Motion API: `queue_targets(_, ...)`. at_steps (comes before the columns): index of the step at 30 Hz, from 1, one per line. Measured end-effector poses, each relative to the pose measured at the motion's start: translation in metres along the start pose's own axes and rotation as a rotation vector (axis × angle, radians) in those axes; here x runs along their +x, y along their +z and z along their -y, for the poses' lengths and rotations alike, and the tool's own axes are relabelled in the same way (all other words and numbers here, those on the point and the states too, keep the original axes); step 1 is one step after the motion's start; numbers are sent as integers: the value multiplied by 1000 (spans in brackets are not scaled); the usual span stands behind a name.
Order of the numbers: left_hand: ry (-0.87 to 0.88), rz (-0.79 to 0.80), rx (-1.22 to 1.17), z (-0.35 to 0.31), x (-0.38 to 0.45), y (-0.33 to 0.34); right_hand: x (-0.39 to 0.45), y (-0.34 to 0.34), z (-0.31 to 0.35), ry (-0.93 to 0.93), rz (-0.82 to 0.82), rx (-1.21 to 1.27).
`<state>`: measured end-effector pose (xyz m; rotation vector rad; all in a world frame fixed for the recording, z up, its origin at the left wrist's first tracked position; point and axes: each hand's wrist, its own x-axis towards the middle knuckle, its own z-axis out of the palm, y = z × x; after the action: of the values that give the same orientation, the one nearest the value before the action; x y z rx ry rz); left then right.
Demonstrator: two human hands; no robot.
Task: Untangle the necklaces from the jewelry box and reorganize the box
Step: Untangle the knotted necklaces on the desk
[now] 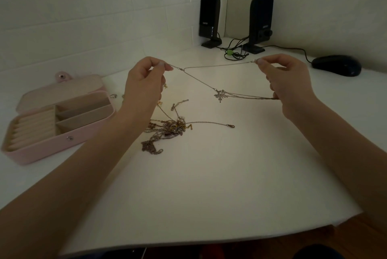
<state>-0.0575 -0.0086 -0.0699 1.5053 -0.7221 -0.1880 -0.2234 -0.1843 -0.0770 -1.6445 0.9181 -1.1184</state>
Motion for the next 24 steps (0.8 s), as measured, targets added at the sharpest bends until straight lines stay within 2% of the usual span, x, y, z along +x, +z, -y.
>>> queue_targets(12,-23,50,55,-4,-3,0,5,0,-4,9,-48,-18)
queue_targets(20,34,313,287,-10,-8,-9,7,-2,-5,-16,-85,-68)
queue_targets(24,43,368,306,-12,-9,-11,7,-4,-7,-37,-111,-115)
